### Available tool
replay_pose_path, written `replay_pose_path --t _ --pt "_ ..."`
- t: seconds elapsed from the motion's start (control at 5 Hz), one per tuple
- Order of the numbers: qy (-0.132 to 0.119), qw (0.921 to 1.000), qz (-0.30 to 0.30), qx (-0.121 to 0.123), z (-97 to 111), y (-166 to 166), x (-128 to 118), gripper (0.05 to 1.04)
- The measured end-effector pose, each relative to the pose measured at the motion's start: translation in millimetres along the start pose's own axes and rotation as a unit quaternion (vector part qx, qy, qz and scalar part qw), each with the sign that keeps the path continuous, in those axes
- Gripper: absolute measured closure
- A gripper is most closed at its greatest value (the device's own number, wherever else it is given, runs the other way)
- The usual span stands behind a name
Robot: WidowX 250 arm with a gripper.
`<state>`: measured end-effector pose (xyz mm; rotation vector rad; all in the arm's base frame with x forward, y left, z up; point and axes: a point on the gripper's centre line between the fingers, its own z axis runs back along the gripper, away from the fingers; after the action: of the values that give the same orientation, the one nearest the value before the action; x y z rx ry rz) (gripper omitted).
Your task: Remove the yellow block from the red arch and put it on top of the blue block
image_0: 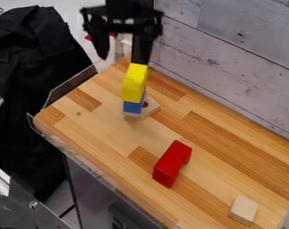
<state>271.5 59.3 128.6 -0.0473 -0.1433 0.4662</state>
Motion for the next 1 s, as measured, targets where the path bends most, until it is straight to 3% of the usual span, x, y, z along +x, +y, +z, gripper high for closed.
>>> replay_pose_path --t 0.2,0.4,0.6,1.0 --pt "0.006 0.9985 -0.053 0.016 11.5 -12.1 -18.4 0.084" --pt "0.038 0.9926 -0.113 0.022 3.1 -30.0 -46.4 0.084" --pt "0.063 0.9856 -0.157 0.012 -15.2 -51.3 -67.9 0.084" --pt "0.07 0.9837 -0.163 0.03 -54.5 -65.2 -79.5 0.084"
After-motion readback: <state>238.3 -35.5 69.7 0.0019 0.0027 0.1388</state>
